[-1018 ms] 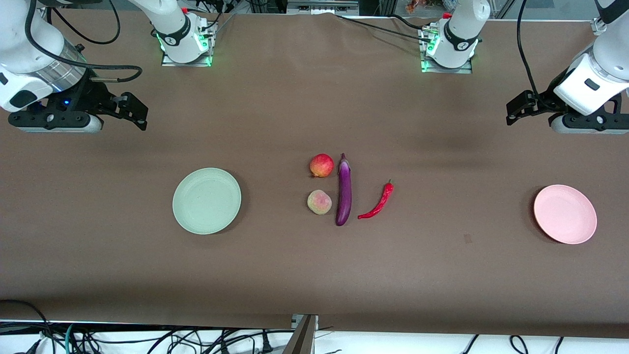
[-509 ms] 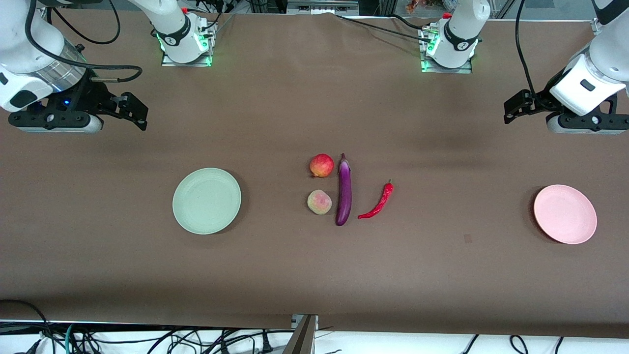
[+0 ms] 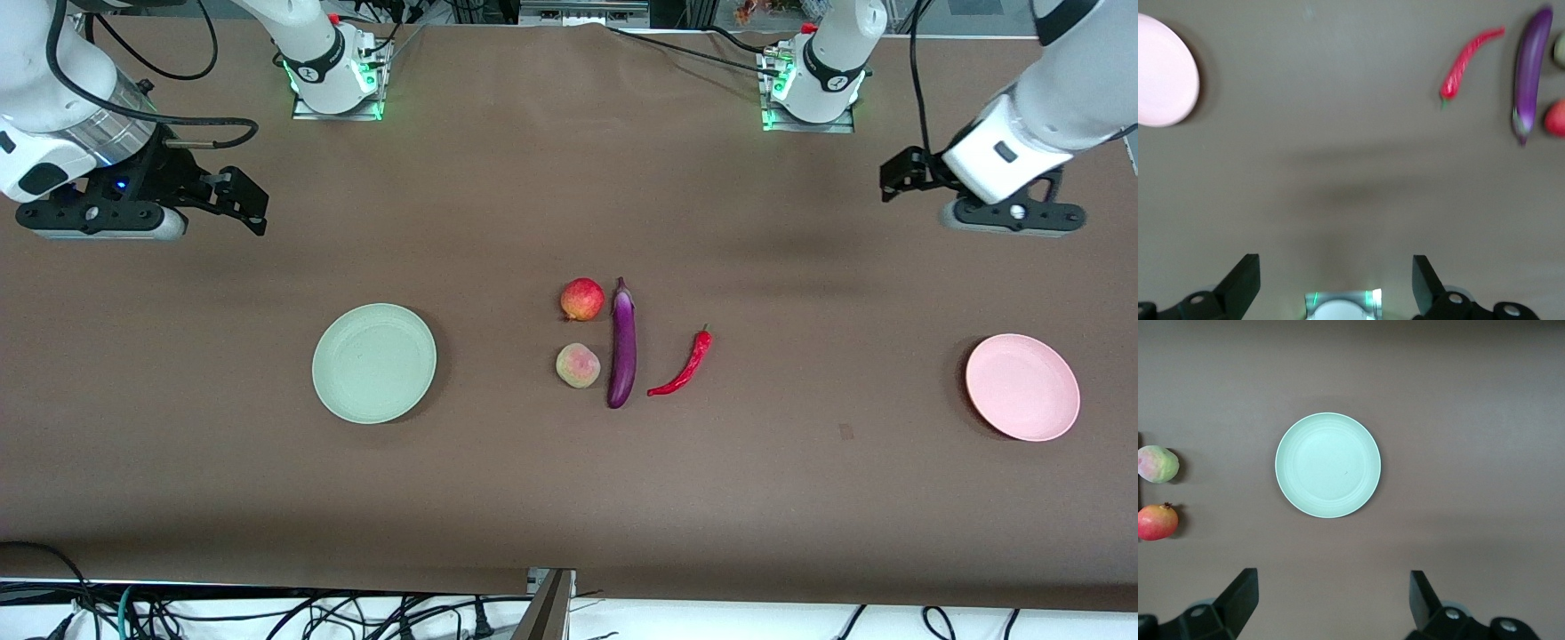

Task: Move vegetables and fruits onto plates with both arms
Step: 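Reach the left gripper down to the red chili and grasp it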

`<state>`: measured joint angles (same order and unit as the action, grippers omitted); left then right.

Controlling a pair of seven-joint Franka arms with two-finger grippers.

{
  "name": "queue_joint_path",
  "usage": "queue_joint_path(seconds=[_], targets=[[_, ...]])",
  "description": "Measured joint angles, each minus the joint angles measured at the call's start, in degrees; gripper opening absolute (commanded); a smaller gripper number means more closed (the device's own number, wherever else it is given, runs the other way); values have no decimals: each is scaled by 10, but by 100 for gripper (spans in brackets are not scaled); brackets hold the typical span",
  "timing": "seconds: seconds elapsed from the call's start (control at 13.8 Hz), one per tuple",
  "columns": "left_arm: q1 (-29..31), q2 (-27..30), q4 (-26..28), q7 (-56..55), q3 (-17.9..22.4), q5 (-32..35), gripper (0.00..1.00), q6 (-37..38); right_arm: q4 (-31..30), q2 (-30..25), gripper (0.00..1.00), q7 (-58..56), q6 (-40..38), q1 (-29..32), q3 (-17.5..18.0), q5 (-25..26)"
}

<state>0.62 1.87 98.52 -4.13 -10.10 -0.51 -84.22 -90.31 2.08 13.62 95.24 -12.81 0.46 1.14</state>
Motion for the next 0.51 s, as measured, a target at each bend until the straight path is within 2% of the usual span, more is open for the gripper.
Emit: queue_joint_path(seconds=[0.29,0.51], targets=[[-1,-49,0,0,-39,0,100,-14,0,0,100,0,0,0,0,0],[-12,-131,1,0,-53,0,100,-112,0,0,100,0,0,0,0,0]])
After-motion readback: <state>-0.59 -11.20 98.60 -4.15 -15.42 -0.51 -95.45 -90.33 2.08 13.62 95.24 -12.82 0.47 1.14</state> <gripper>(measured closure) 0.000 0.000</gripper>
